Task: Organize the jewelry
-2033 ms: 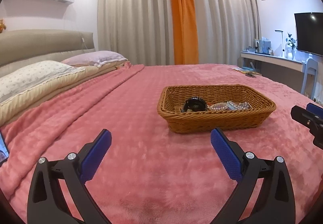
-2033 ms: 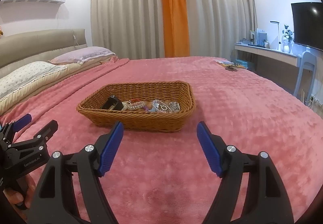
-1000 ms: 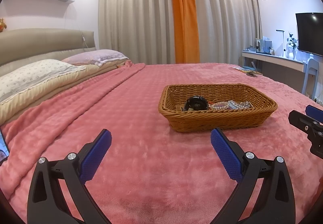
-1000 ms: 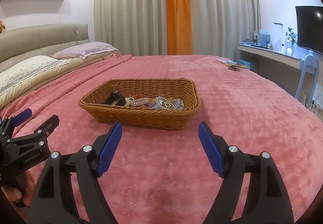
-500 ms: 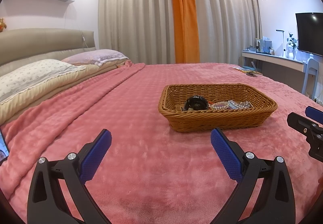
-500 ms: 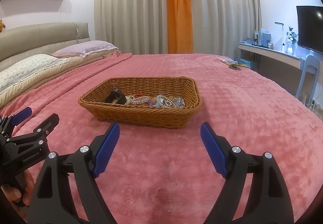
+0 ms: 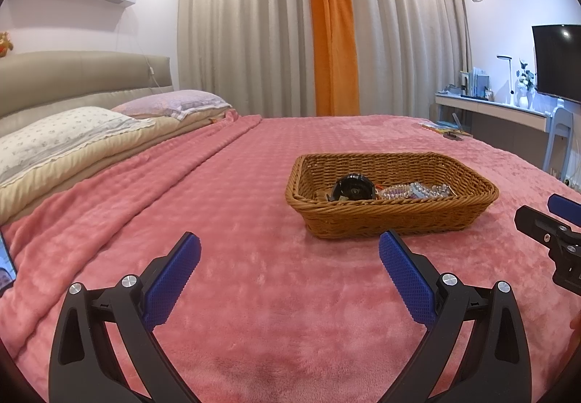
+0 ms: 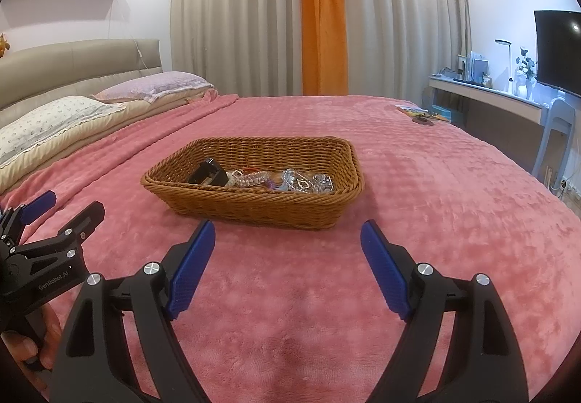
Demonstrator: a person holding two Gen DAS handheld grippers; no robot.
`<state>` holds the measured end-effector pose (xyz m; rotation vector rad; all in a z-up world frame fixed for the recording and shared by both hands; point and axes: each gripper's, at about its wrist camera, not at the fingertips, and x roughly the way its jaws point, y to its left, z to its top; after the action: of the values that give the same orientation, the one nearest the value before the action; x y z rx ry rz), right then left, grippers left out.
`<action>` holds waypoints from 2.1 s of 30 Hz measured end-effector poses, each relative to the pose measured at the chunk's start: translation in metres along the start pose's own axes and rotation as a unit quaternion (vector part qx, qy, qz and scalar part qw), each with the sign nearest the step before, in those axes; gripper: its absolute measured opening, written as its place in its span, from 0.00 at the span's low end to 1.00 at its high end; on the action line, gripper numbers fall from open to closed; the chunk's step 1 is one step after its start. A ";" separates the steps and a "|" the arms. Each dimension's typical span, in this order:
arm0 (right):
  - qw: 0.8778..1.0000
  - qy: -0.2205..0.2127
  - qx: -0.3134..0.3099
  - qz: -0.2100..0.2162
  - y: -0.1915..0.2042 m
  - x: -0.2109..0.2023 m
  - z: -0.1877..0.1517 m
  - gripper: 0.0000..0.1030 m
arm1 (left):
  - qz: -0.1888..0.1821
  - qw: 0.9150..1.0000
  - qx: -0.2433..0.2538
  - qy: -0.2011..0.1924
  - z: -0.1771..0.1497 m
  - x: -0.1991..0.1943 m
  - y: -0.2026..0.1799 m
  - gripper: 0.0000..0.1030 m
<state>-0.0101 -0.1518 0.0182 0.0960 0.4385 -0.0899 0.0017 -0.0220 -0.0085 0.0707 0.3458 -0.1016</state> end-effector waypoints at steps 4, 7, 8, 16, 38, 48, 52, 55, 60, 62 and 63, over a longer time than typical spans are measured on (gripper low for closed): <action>1.000 0.000 0.000 0.000 0.000 0.000 0.000 0.76 | 0.000 1.000 0.000 -0.001 0.000 0.000 0.000 0.93; 1.000 0.001 0.000 0.000 0.000 0.000 0.000 0.76 | 0.000 1.000 0.000 0.000 0.000 0.000 0.000 0.93; 1.000 0.000 0.000 0.000 0.000 0.000 0.000 0.76 | 0.000 1.000 0.000 0.000 0.000 0.000 0.000 0.93; 1.000 0.001 0.000 0.001 0.000 0.000 0.000 0.76 | -0.001 1.000 0.000 -0.001 0.000 0.000 0.000 0.93; 1.000 0.001 0.000 0.002 0.000 0.001 0.000 0.76 | -0.003 1.000 0.000 -0.003 0.002 0.000 0.002 0.93; 1.000 0.002 -0.001 0.003 0.000 0.002 -0.001 0.76 | -0.003 1.000 0.000 -0.003 0.002 -0.001 0.001 0.93; 1.000 0.001 -0.002 0.003 -0.001 0.002 -0.002 0.76 | -0.003 1.000 0.000 -0.003 0.002 -0.001 0.001 0.93; 1.000 0.000 -0.004 0.003 -0.002 0.002 -0.002 0.76 | -0.004 1.000 0.000 -0.003 0.002 -0.001 0.001 0.93; 1.000 0.000 -0.004 0.003 -0.001 0.002 -0.002 0.76 | -0.004 1.000 0.000 -0.003 0.002 -0.001 0.002 0.93; 1.000 0.001 -0.004 0.003 -0.002 0.002 -0.003 0.76 | -0.005 1.000 0.000 -0.005 0.002 -0.001 0.002 0.93; 1.000 0.001 -0.004 0.003 -0.002 0.002 -0.003 0.76 | -0.005 1.000 0.001 -0.008 0.002 -0.002 0.002 0.93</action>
<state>-0.0097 -0.1534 0.0148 0.0899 0.4405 -0.0815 0.0007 -0.0205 -0.0057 0.0705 0.3307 -0.1121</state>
